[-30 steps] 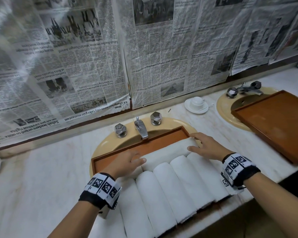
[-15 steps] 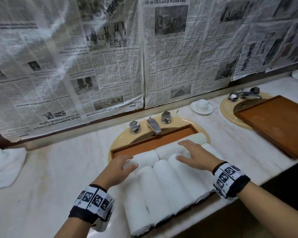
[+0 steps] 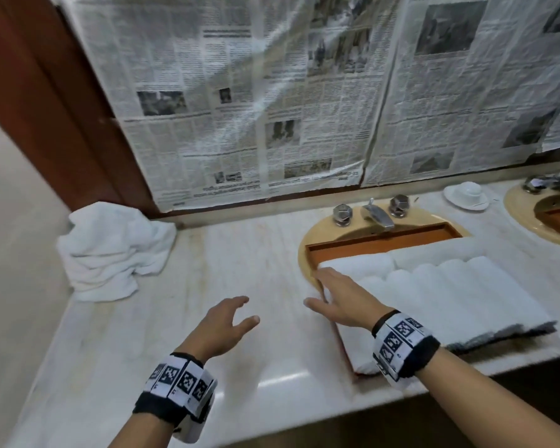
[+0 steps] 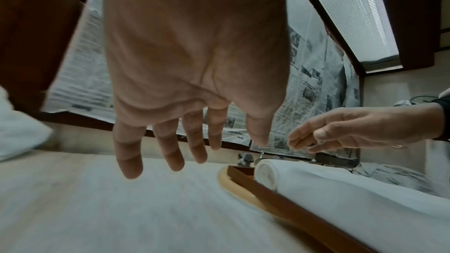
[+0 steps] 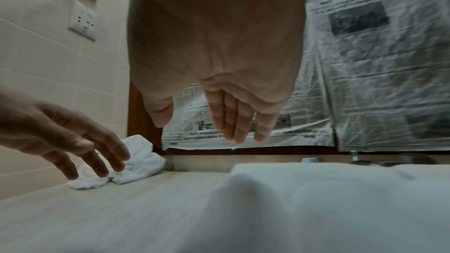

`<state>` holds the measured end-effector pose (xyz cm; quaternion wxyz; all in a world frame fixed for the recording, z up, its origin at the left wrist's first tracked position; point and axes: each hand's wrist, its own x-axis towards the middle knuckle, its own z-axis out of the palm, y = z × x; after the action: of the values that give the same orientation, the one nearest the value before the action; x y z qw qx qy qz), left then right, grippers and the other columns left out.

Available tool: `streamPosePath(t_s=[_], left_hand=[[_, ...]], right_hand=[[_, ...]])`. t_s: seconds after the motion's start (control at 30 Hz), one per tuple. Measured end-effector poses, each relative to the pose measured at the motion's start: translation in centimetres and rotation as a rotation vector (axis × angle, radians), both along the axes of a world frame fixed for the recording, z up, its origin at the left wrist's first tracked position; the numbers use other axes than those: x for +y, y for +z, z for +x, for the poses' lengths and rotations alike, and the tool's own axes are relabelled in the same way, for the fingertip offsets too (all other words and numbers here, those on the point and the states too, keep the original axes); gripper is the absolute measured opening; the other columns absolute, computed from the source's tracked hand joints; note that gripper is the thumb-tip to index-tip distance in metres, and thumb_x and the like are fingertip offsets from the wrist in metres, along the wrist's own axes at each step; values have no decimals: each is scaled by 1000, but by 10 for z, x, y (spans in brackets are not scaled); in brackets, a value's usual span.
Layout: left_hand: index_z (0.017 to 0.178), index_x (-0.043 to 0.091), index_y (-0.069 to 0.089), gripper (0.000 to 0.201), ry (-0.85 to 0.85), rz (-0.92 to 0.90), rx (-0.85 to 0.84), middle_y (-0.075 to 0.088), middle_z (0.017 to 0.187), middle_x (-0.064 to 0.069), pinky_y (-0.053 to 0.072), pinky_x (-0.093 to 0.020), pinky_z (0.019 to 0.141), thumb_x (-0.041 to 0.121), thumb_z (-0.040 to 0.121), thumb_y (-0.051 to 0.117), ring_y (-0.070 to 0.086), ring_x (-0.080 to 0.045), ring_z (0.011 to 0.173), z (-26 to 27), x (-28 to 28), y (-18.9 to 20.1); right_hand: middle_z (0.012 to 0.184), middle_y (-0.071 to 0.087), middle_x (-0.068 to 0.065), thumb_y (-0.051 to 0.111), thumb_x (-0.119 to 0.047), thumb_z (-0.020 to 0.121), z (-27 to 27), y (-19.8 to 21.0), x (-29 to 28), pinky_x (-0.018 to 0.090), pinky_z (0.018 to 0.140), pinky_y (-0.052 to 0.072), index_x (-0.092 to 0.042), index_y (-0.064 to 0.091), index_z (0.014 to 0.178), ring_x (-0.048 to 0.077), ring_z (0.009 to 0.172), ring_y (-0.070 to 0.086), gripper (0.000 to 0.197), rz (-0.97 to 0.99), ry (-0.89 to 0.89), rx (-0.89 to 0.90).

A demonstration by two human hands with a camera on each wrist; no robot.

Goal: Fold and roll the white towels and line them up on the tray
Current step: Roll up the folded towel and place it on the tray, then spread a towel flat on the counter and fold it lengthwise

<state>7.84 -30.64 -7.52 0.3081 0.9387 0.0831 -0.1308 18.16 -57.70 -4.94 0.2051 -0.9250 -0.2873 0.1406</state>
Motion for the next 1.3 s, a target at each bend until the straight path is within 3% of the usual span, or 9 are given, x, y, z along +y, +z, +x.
streamPosePath(t_s=[0.3,0.7,1.03,1.2,1.3], left_hand=[[152,24,38,64,175,38,19,38,156,3,28,-30,113,55,98,51,37,-16,142,-30,83,-5],[152,25,36,64,385,7,38,44,150,2,34,-31,111,51,97,55,44,-17,134,-39,172,-17],[150,21,39,65,397,-20,2,42,152,3,31,-25,110,51,96,57,40,-14,138,-29,261,-40],[151,24,35,68,383,48,-56,32,157,2,33,-42,115,52,94,59,34,-20,142,-1,316,-50],[152,23,33,70,368,173,-142,22,160,0,34,-44,113,47,93,62,29,-27,144,22,344,-47]], right_hand=[[159,28,-2,49,-56,97,2,-12,119,34,112,32,-18,28,154,16,143,29,72,-56,206,23],[157,31,-2,50,-55,97,34,-35,230,32,108,38,-16,30,153,17,139,35,71,-47,347,42],[156,32,-3,48,-57,96,42,-51,326,34,106,40,-17,30,153,17,139,36,72,-73,380,44],[152,38,0,49,-52,98,53,-60,393,37,105,41,-15,34,150,19,135,40,66,-41,327,20],[148,42,4,52,-46,98,64,-65,432,36,103,42,-13,37,148,21,133,42,61,3,279,-13]])
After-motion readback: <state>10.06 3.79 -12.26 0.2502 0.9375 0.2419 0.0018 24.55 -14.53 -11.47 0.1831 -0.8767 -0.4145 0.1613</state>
